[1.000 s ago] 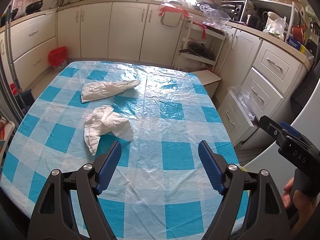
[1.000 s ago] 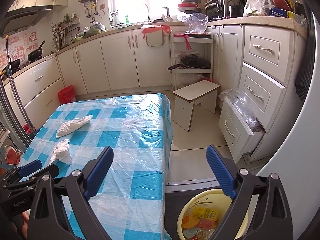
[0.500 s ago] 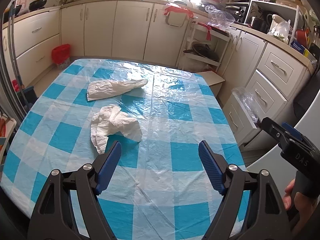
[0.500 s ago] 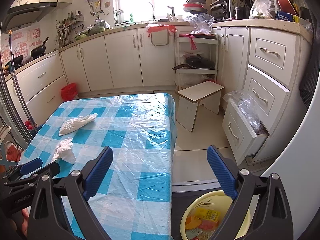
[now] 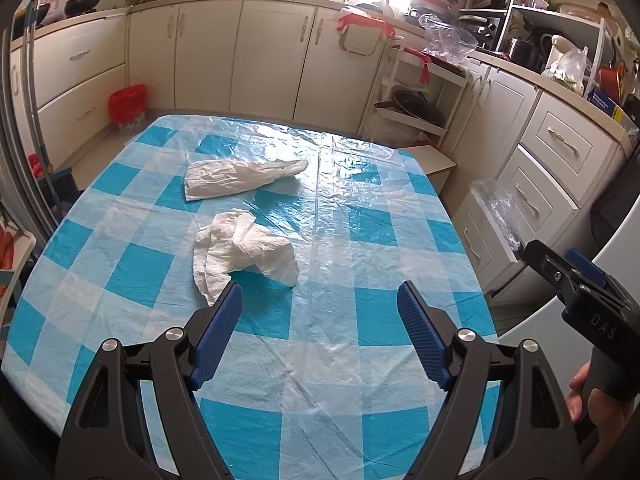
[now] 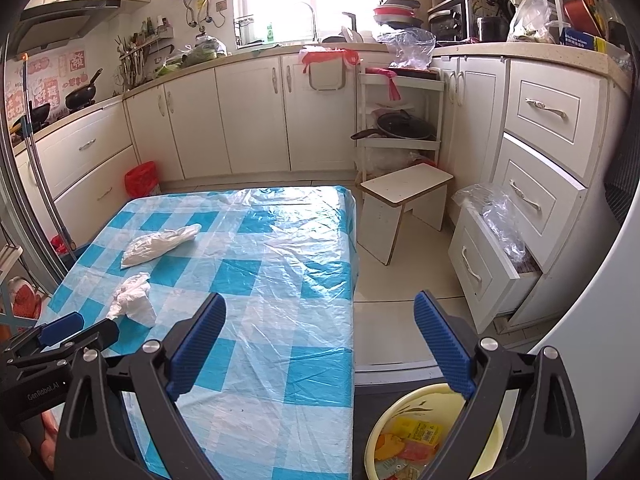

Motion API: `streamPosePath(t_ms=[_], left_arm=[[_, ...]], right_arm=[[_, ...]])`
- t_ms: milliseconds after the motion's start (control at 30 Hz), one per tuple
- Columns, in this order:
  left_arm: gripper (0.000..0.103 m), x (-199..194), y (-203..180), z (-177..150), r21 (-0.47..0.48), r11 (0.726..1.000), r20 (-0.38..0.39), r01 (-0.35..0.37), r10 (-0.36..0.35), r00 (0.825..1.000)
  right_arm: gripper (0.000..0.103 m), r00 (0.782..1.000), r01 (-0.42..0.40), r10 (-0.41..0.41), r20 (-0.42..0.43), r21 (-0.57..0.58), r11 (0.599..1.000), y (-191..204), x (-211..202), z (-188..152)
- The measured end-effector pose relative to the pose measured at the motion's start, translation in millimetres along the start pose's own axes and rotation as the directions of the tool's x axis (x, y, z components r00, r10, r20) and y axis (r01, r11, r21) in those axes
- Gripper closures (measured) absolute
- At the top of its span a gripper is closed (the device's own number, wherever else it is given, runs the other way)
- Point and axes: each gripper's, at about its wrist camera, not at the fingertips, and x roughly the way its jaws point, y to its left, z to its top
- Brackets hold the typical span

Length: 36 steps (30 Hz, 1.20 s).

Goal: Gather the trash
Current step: 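Move both open tools back over the two white tissues on the table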

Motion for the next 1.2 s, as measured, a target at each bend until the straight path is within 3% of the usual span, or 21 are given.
streamPosePath(t_ms=[1200], left_arm=[[0.025, 23, 33, 10, -0.048, 0.998, -0.022, -0.044, 0.043, 0.999]], right_arm=[[0.012, 0.999, -0.034, 0.033, -0.022, -0.045, 0.998, 25, 14, 3]])
